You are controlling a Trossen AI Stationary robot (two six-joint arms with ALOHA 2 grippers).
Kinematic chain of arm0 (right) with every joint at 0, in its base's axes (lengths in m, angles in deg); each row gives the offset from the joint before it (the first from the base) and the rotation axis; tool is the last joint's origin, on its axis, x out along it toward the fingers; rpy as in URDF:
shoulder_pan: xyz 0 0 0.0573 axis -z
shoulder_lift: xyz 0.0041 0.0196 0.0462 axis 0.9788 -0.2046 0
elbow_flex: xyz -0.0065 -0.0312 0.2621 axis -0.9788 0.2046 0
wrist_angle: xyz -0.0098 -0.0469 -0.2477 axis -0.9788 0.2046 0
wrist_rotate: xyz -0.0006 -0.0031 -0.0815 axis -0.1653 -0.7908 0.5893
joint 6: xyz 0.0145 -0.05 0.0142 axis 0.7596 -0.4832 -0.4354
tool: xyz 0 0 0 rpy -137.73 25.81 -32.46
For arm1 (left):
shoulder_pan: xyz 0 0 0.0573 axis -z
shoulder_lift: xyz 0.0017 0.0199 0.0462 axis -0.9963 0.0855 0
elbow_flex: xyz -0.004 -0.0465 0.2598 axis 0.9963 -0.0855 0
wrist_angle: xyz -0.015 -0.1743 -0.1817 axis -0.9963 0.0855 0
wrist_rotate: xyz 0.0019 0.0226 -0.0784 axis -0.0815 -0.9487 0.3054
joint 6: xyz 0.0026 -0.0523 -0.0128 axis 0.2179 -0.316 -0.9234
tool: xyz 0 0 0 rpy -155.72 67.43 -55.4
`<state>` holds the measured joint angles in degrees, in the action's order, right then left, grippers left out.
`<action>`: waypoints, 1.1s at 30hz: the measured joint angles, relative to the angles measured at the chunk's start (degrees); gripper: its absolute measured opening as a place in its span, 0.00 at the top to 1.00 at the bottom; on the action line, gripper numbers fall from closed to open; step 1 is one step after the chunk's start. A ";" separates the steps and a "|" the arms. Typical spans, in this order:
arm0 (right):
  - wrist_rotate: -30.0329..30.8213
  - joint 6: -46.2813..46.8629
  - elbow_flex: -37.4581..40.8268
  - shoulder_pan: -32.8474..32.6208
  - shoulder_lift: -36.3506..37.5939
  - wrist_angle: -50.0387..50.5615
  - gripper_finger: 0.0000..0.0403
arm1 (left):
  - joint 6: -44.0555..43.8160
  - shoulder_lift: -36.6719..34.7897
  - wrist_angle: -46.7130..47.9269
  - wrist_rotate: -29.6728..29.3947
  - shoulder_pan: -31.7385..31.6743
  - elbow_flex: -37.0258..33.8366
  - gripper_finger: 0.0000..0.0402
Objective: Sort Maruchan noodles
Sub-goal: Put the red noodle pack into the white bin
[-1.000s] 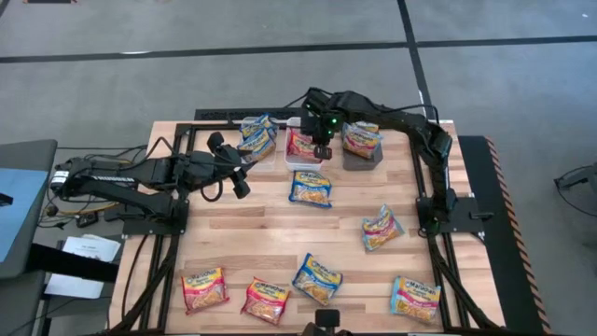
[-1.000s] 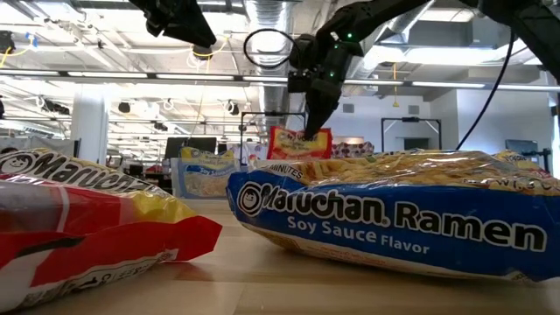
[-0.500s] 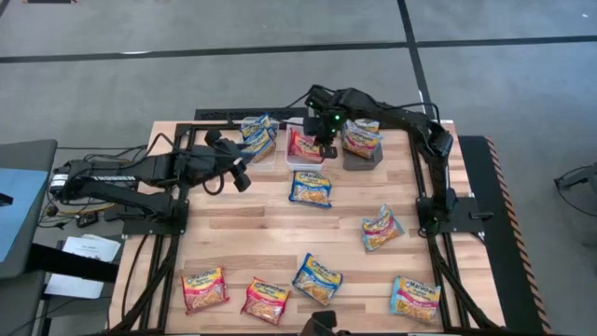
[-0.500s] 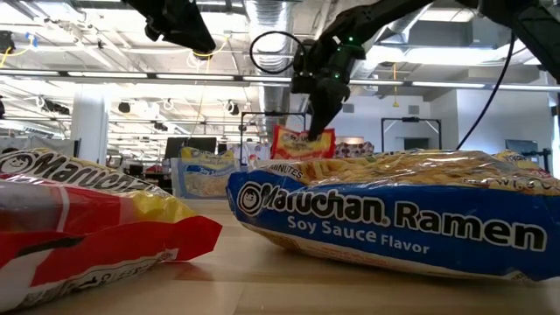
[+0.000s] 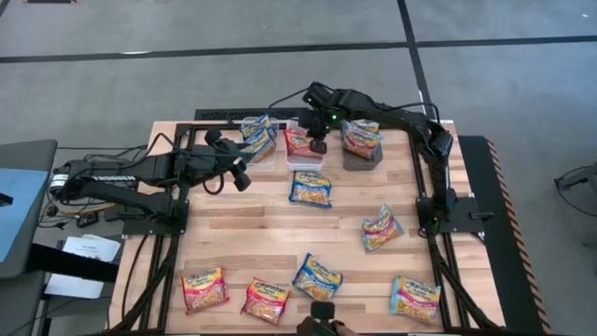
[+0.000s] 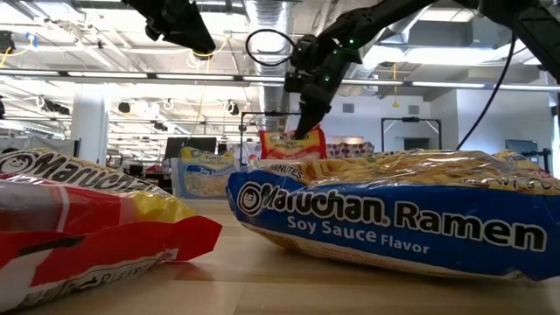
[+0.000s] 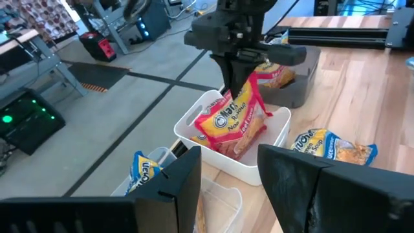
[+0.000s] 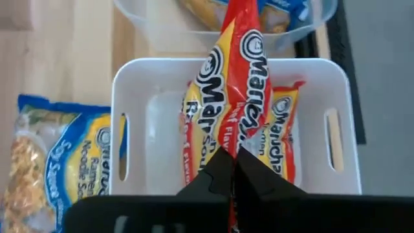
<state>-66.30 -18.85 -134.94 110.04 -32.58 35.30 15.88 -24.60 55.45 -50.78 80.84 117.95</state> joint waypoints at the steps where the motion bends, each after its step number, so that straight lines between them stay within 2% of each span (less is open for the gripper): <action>1: 1.28 0.69 -0.02 -0.06 0.01 0.33 0.91 | 0.09 0.00 0.00 0.00 0.00 0.00 0.64; 20: 7.82 4.20 -1.49 0.18 0.10 1.32 0.51 | 0.50 0.00 0.00 0.04 0.00 0.00 0.64; 27: 7.46 10.10 -4.19 0.08 0.22 1.20 0.48 | 0.46 0.00 0.00 0.04 0.00 0.00 0.64; 33: 2.51 14.76 -2.94 -1.13 0.19 0.55 0.49 | 0.42 0.00 0.00 0.04 0.00 0.02 0.64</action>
<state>-63.79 -4.09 -137.87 108.92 -32.39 35.85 16.30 -24.60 55.45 -50.73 80.84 117.96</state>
